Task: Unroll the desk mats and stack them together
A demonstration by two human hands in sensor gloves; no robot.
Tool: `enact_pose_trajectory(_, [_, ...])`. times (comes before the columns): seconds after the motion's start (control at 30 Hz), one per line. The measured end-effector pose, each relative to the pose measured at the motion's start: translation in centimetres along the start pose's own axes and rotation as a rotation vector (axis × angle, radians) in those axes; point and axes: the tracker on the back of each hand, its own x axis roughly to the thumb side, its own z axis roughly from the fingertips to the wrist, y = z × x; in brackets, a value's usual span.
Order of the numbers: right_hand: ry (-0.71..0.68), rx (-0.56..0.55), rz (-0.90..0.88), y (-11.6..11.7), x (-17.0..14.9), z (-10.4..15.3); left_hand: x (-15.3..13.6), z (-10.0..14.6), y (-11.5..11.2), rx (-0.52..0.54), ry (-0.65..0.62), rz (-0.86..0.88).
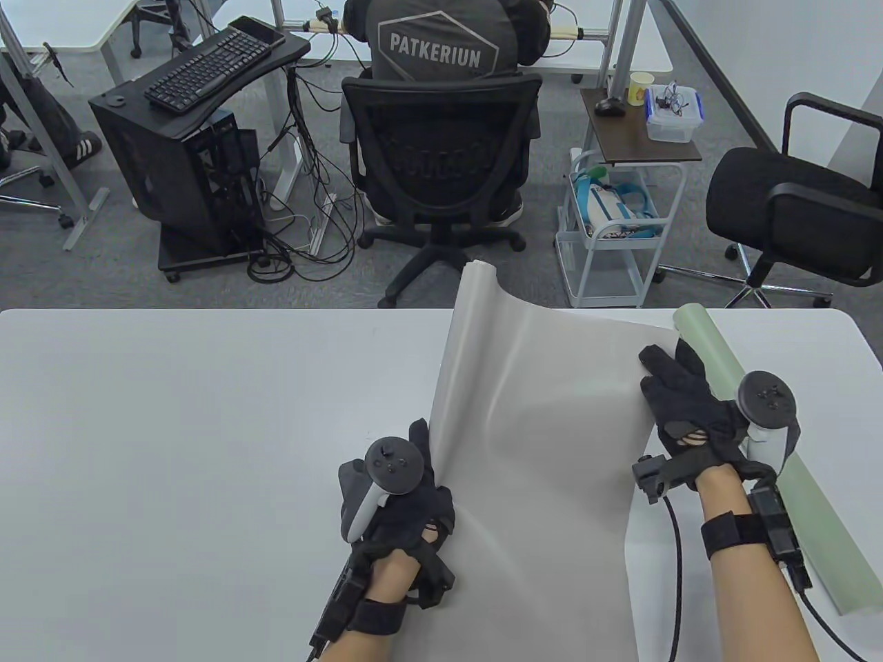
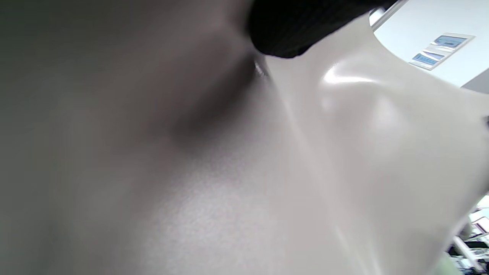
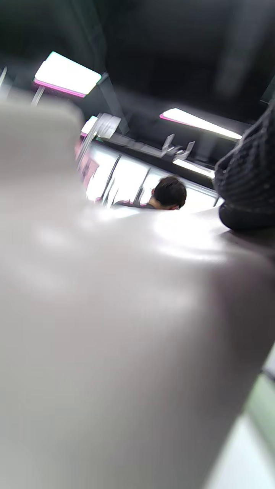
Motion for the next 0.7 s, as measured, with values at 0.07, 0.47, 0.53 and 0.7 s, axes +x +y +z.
enact_pose_trajectory(0.07, [0.019, -0.009, 0.304, 0.9, 0.1, -0.7, -0.1, -0.3, -0.6, -0.039, 0.001, 0.060])
enact_pose_trajectory(0.47, [0.313, 0.472, 0.630, 10.0, -4.3, 2.1, -2.1, -2.3, -2.4, -0.185, 0.050, 0.299])
enact_pose_trajectory(0.53, [0.296, 0.593, 0.471, 10.5, -4.0, 5.0, -2.3, -2.6, -2.5, -0.198, 0.058, 0.303])
enact_pose_trajectory(0.7, [0.177, 0.603, 0.449, 10.2, -3.8, 11.5, -2.6, -3.4, -2.5, -0.211, 0.077, 0.316])
